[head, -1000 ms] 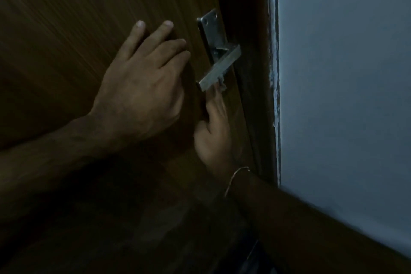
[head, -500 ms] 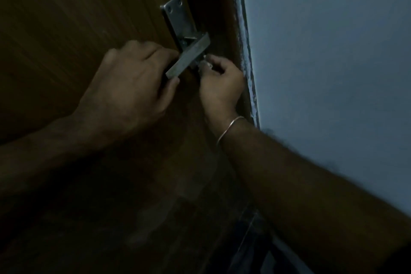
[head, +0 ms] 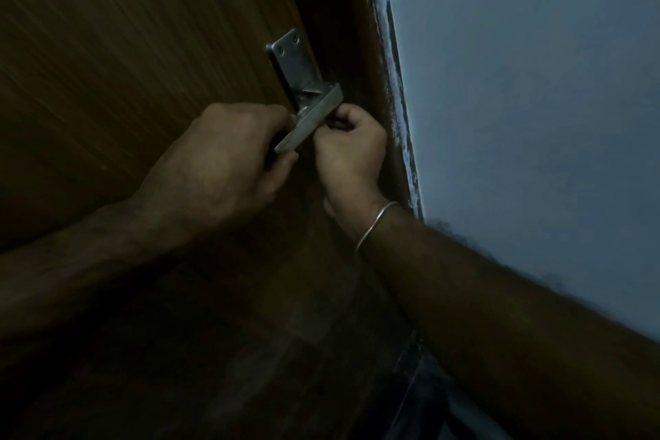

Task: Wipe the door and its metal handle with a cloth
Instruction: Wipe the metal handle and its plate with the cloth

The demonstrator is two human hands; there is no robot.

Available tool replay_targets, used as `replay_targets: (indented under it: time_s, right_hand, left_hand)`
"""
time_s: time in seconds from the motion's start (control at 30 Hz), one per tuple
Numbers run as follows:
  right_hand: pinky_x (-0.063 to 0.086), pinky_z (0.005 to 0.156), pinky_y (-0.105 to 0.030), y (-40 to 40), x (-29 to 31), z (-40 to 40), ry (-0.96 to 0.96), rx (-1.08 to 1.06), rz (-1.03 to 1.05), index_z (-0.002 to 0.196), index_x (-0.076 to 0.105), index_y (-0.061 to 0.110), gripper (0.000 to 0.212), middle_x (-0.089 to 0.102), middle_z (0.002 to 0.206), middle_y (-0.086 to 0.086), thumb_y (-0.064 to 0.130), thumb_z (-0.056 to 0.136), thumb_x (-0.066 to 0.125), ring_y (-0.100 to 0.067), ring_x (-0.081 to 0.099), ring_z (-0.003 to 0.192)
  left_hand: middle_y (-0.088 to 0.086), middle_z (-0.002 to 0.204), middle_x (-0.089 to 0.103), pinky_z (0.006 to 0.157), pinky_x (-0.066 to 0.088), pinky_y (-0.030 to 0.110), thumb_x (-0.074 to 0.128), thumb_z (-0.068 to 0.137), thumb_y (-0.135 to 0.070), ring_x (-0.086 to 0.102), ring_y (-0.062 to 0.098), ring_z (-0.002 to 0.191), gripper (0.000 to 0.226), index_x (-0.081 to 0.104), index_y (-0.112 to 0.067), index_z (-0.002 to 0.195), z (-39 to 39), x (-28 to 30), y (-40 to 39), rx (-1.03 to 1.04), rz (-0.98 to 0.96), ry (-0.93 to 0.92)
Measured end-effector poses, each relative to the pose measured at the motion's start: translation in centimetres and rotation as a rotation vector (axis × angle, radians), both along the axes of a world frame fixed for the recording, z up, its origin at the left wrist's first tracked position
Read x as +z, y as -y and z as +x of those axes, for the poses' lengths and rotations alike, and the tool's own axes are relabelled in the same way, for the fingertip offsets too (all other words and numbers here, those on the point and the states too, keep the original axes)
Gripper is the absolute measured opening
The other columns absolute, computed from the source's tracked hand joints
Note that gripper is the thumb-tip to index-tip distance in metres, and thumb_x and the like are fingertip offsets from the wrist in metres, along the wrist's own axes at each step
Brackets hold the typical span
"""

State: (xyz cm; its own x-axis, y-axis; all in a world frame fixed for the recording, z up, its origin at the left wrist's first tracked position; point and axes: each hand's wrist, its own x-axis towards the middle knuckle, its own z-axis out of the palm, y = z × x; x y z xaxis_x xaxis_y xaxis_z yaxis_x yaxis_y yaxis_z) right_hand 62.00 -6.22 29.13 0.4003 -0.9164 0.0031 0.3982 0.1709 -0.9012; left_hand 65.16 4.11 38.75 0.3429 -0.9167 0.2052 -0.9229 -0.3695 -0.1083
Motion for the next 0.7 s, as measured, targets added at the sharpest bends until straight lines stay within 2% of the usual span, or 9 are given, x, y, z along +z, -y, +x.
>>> replay_targets:
  time_s: [0.13, 0.23, 0.3, 0.37, 0.43, 0.5, 0.7]
  right_hand:
    - [0.06, 0.075, -0.025, 0.2, -0.1, 0.1, 0.12, 0.089, 0.093, 0.115, 0.057, 0.013, 0.034, 0.07, 0.106, -0.005, -0.003, 0.086, 0.063, -0.011, 0.07, 0.091]
    - [0.06, 0.08, -0.033, 1.1, -0.9, -1.0, -0.091, 0.176, 0.106, 0.116, 0.059, 0.013, 0.035, 0.068, 0.106, -0.006, 0.004, 0.084, 0.07, -0.017, 0.068, 0.095]
    - [0.059, 0.081, -0.031, 1.9, -1.3, -2.6, -0.193, 0.062, 0.081, 0.108, 0.068, 0.014, 0.025, 0.07, 0.101, -0.003, 0.009, 0.084, 0.072, -0.013, 0.068, 0.091]
    - [0.057, 0.083, -0.024, 2.9, -0.6, -4.2, -0.142, -0.204, -0.141, 0.102, 0.072, 0.014, 0.016, 0.072, 0.095, 0.001, 0.011, 0.086, 0.07, -0.007, 0.068, 0.088]
    - [0.051, 0.086, -0.016, 4.0, 1.0, -4.8, -0.162, -0.268, -0.544, 0.101, 0.073, 0.015, 0.014, 0.069, 0.1, 0.002, 0.015, 0.089, 0.066, -0.005, 0.063, 0.094]
    - [0.045, 0.087, -0.01, 4.0, 2.5, -4.7, -0.318, -0.141, -0.878, 0.102, 0.072, 0.014, 0.014, 0.064, 0.108, 0.001, 0.016, 0.093, 0.062, -0.005, 0.057, 0.099]
    - [0.047, 0.093, -0.021, 3.5, 4.9, -5.6, -0.557, 0.202, -1.309, 0.113, 0.069, 0.013, 0.023, 0.066, 0.116, -0.001, 0.009, 0.093, 0.058, -0.012, 0.059, 0.106]
  left_hand:
    - [0.002, 0.116, 0.067, 0.062, 0.03, 0.011, 0.067, 0.09, -0.024, 0.049, 0.004, 0.09, 0.039, 0.061, -0.018, 0.128, 0.1, 0.0, 0.0, 0.021, -0.007, -0.015]
    - [-0.013, 0.107, 0.056, 0.059, 0.03, 0.01, 0.065, 0.091, -0.025, 0.046, -0.004, 0.075, 0.041, 0.058, -0.025, 0.131, 0.0, 0.1, -0.1, 0.081, -0.038, -0.117]
    - [-0.018, 0.104, 0.053, 0.061, 0.033, 0.01, 0.066, 0.091, -0.026, 0.046, -0.006, 0.077, 0.041, 0.057, -0.03, 0.131, -0.3, 0.2, -0.2, 0.153, -0.074, -0.225]
    - [-0.019, 0.1, 0.055, 0.063, 0.036, 0.012, 0.068, 0.09, -0.027, 0.049, -0.004, 0.08, 0.036, 0.06, -0.032, 0.125, -0.3, 0.2, -0.1, 0.208, -0.114, -0.334]
    - [-0.019, 0.092, 0.055, 0.06, 0.036, 0.014, 0.07, 0.089, -0.026, 0.051, -0.004, 0.079, 0.028, 0.063, -0.032, 0.115, -0.1, 0.1, 0.2, 0.256, -0.155, -0.414]
    - [-0.015, 0.091, 0.058, 0.058, 0.037, 0.015, 0.071, 0.087, -0.024, 0.054, -0.001, 0.08, 0.022, 0.065, -0.031, 0.107, -0.1, -0.1, 0.3, 0.3, -0.208, -0.472]
    - [-0.008, 0.093, 0.067, 0.061, 0.046, 0.019, 0.074, 0.085, -0.021, 0.064, 0.004, 0.084, 0.016, 0.067, -0.028, 0.098, -0.5, 0.3, 0.2, 0.344, -0.245, -0.584]
